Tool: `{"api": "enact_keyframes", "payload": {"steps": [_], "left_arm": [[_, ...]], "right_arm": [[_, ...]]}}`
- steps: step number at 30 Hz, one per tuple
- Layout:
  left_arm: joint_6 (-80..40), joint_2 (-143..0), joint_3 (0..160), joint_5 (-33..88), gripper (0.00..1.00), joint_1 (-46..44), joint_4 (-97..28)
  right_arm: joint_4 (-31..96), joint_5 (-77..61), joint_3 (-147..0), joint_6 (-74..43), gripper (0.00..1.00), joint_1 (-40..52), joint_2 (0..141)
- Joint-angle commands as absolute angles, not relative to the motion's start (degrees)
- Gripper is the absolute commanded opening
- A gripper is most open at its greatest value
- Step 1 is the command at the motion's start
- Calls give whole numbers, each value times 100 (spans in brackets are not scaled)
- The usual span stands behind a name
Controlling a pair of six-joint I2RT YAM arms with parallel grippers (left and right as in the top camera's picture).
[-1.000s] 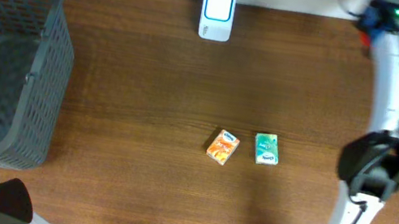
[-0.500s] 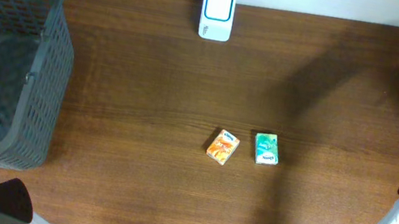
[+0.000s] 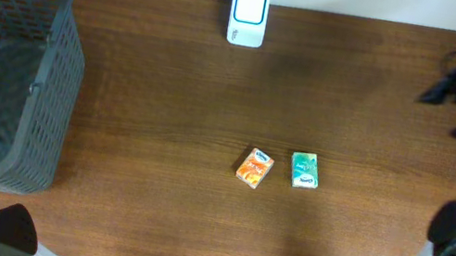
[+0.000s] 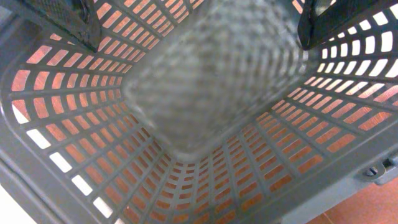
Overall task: Scan the item barcode
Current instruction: 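Carry the red candy bag to the far right and release, then move the right gripper to the green tissue pack and grasp it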
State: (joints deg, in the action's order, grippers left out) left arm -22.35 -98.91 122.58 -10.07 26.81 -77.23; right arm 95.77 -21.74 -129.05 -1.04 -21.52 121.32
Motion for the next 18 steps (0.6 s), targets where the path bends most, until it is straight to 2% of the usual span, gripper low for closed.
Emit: {"api": "enact_keyframes", "payload": {"steps": [1, 3, 4, 5, 6, 10, 13, 15, 18], "left_arm": [[-2290, -9904, 12283, -1028, 99, 2718, -7728], [-2290, -9904, 12283, -1028, 99, 2718, -7728], [-2290, -9904, 12283, -1028, 99, 2718, -7728], [-2290, -9904, 12283, -1028, 99, 2718, -7728], [-2290, -9904, 12283, -1028, 99, 2718, -7728], [-2290, -9904, 12283, -1028, 99, 2718, -7728], [-2290, -9904, 12283, -1028, 99, 2718, -7728], [-2290, -9904, 12283, -1028, 99, 2718, -7728], [-2290, -9904, 12283, -1028, 99, 2718, -7728]], "right_arm": [[9555, -1459, -12204, 429, 99, -1179, 12230], [9262, -1256, -11456, 429, 100, -495, 12230], [9037, -1260, -11063, 427, 89, -143, 12230], [8908, -1262, -10881, 423, 70, 27, 12230], [8761, -1262, -10680, 403, 65, 252, 12230], [8436, -869, -10160, 213, 64, 1369, 12230], [8370, 888, -10151, -1258, 64, 2110, 12230], [8326, 1107, -10145, -1568, 56, 2379, 12230], [8200, 1120, -10060, -1772, 52, 2655, 12230]]}}
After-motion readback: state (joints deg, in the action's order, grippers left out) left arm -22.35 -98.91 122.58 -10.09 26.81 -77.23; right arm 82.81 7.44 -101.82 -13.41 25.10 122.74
